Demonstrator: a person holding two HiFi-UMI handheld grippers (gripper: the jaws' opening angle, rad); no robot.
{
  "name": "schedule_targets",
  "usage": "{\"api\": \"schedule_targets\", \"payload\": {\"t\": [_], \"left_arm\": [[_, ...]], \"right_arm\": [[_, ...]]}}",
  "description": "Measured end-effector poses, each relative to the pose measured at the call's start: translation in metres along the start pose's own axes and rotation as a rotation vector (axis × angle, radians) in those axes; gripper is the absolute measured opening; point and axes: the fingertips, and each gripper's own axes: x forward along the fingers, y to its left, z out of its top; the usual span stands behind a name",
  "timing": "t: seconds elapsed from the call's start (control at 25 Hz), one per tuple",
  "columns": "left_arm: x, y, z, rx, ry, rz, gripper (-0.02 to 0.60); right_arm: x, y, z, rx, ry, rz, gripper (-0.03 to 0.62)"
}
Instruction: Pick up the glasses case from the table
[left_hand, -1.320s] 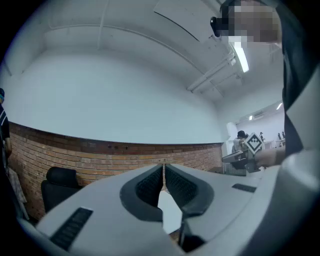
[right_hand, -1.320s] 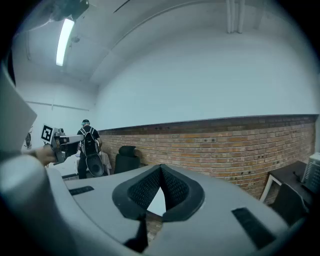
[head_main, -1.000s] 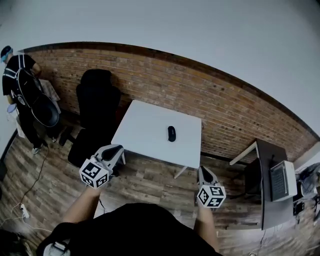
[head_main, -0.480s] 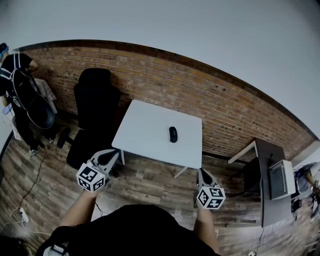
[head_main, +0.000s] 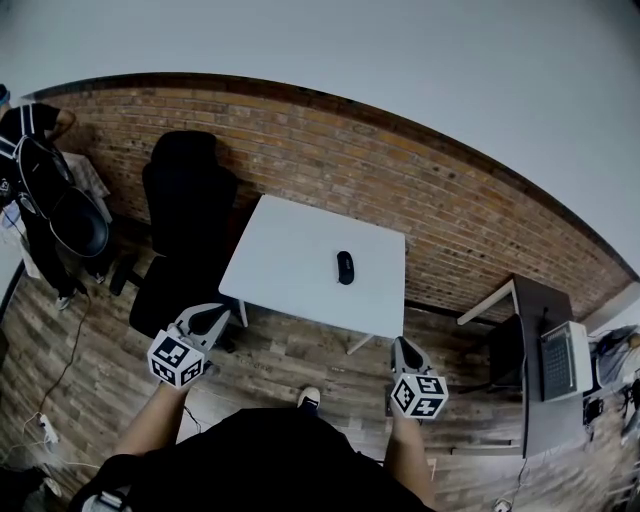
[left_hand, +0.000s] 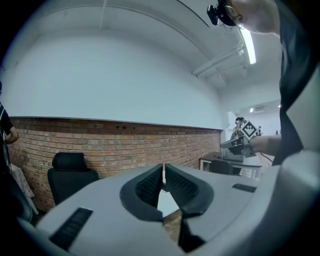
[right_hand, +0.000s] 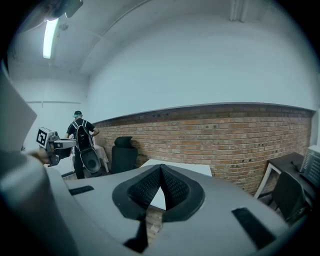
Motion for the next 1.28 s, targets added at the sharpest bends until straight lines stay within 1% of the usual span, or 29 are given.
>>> {"api": "schedule_targets", "payload": {"t": [0.28,0.52,0.68,0.96,1.12,1.28], "left_arm": [[0.036,0.004,0.001,0.017,0.036,0.003,0.023],[0.085,-0.001,0.005,0.035,0.064,-0.018,0.023],[0.113,0.0,0.008,0.045,0.071,-0.024,0.023],[0.15,0.005,0.014,0.032,0.06,-0.015,0.023],[0.163,0.012,0.013,0.03,0.074,-0.01,0.023],[0.178,0.017,0.008,0.008,0.092,-0.004,0.023]], "right_arm": [[0.023,-0.039,-0.007,0.018,0.004,-0.024,0.015],[0.049,-0.074,-0.008,0.028,0.019,-0.024,0.015],[0.069,-0.092,0.0,0.021,0.028,-0.02,0.015],[0.096,-0.112,0.01,-0.003,0.044,-0.001,0.015],[0.111,-0.122,0.015,-0.004,0.057,0.003,0.015],[0.128,-0.132,0.018,-0.01,0.071,0.011,0.015]]}}
